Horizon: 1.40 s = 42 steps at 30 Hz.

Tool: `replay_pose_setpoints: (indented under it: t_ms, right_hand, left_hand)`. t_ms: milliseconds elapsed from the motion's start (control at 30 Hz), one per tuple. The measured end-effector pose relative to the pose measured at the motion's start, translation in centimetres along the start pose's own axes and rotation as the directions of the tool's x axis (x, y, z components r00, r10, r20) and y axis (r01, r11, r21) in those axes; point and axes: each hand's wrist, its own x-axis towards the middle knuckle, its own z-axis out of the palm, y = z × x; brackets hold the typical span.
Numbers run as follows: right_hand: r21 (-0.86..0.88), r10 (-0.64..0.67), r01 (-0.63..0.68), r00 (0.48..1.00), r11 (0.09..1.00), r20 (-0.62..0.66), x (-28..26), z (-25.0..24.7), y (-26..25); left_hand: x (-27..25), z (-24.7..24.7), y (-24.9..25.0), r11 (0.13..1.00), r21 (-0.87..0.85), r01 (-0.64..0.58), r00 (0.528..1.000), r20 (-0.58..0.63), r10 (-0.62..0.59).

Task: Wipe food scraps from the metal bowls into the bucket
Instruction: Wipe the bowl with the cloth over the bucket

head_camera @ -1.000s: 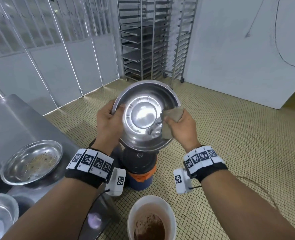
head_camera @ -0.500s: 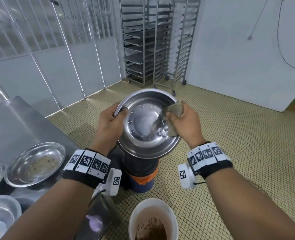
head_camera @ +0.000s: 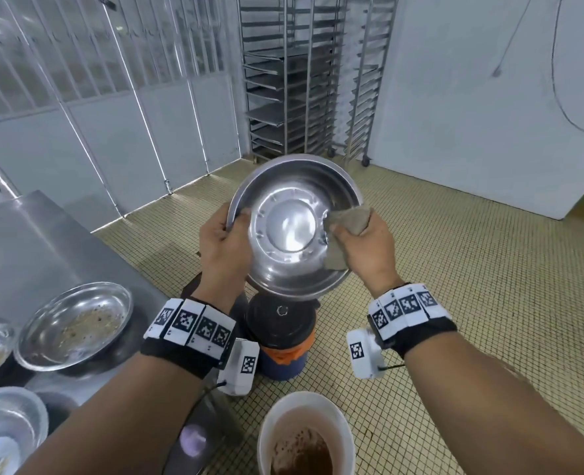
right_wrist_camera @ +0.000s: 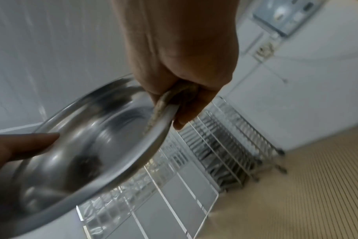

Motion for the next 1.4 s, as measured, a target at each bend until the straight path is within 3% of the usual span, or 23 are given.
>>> replay_pose_setpoints:
  t_ms: [100, 200, 333, 400, 500, 567, 633, 733, 833, 933, 1033, 1133, 1200, 1300, 1400]
  right_hand:
    - [0.013, 0.042, -0.042, 0.999, 0.999, 0.017, -0.6, 0.2, 0.9]
    - [-0.067, -0.040, 0.044, 0.997, 0.997, 0.064, 0.2, -1.1, 0.4]
    - [-0.309, -0.187, 0.263, 0.949, 0.914, 0.254, 0.8, -1.8, -0.6]
    - [-0.329, -0.204, 0.286, 0.943, 0.900, 0.262, 0.9, -1.6, -1.0]
    - [-0.203, -0.206, 0.225, 0.972, 0.953, 0.112, 0.5, -1.4, -1.3]
    - [-0.071, -0.119, 0.119, 0.993, 0.990, 0.008, -0.6, -0.8, -0.8]
    - [-0.044, -0.046, 0.045, 0.999, 0.998, -0.021, -1.8, -0.1, 0.6]
    - [-0.100, -0.042, 0.042, 0.999, 0.994, 0.001, -2.1, -0.4, 1.3]
    - [-0.146, -0.117, 0.120, 0.993, 0.982, 0.031, -0.9, -1.3, -0.5]
    - [-0.149, -0.158, 0.154, 0.987, 0.977, -0.015, -0.6, -1.5, -0.9]
    - [-0.031, 0.014, -0.014, 1.000, 0.999, 0.007, -1.5, -0.3, 1.3]
    - [-0.062, 0.030, -0.032, 0.999, 0.998, -0.025, -1.6, 0.1, 2.2]
    - [-0.125, -0.066, 0.057, 0.996, 0.991, -0.065, -0.9, -0.4, 0.9]
    - [-0.229, -0.224, 0.203, 0.972, 0.952, -0.071, 0.0, -1.1, -0.8]
    - [-0.169, -0.117, 0.103, 0.990, 0.980, -0.076, -0.6, -0.7, 0.3]
  left_hand:
    - [-0.1, -0.2, -0.5, 1.000, 0.008, -0.024, 1.000, 0.020, 0.024]
    - [0.2, -0.9, -0.1, 0.993, 0.105, -0.062, 0.990, 0.133, 0.048]
    - [1.3, -1.7, 1.9, 0.963, 0.241, -0.122, 0.921, 0.389, 0.020]
    - [1.4, -1.7, 2.7, 0.950, 0.266, -0.166, 0.886, 0.464, 0.025]
    - [1.1, -1.3, 2.3, 0.983, 0.157, -0.094, 0.922, 0.386, 0.026]
    - [1.0, -1.0, 1.5, 0.995, 0.093, -0.038, 0.970, 0.243, 0.014]
    - [0.9, -1.0, 0.9, 0.997, 0.067, -0.030, 0.987, 0.158, 0.019]
    - [0.3, -1.2, 0.4, 0.978, 0.195, -0.077, 0.967, 0.252, 0.026]
    - [-0.7, -0.8, 0.3, 0.955, 0.286, -0.083, 0.942, 0.336, -0.019]
    - [-0.7, -0.4, 0.4, 0.982, 0.184, -0.047, 0.965, 0.263, -0.003]
    - [0.1, -0.6, 0.2, 0.996, 0.082, -0.048, 0.991, 0.126, 0.037]
    - [0.0, -0.5, 0.5, 0.990, 0.100, -0.096, 0.980, 0.183, 0.076]
    - [-0.4, -0.3, 0.6, 0.982, 0.163, -0.098, 0.965, 0.258, 0.054]
    - [-1.0, -0.1, 0.5, 0.985, 0.150, -0.080, 0.960, 0.278, 0.036]
    - [-0.5, -0.2, 0.3, 0.995, 0.094, -0.040, 0.985, 0.172, 0.023]
